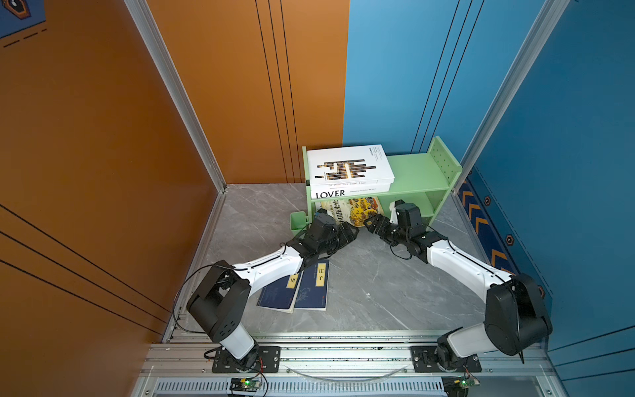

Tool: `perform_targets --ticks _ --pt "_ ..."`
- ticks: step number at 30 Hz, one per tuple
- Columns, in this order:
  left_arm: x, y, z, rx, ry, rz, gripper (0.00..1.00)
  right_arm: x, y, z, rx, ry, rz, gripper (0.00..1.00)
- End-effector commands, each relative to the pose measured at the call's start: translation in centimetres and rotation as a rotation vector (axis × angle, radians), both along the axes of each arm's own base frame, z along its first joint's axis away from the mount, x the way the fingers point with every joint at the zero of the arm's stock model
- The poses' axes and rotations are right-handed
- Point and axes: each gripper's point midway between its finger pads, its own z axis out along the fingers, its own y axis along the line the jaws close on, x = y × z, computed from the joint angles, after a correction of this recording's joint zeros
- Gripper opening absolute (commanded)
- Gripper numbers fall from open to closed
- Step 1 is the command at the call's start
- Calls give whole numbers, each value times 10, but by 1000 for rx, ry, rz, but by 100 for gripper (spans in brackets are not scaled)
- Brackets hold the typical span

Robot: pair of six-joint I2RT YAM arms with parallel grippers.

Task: Stacking books/files
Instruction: Touch the book at the bookshelf.

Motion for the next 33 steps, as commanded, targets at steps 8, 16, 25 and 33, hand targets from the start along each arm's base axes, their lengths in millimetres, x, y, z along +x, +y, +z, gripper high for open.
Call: perform_targets --ticks 8,16,25,33 --pt "14 2 -3 47 -37 41 82 18 13 11 7 -53 24 80" --pt "21 7 -4 65 -71 75 82 25 16 15 -2 -58 34 79" --pt "34 16 -3 46 -105 100 76 33 17 14 -13 -45 29 79" --pt "43 27 10 28 -133 143 75 30 18 21 -3 -57 36 79"
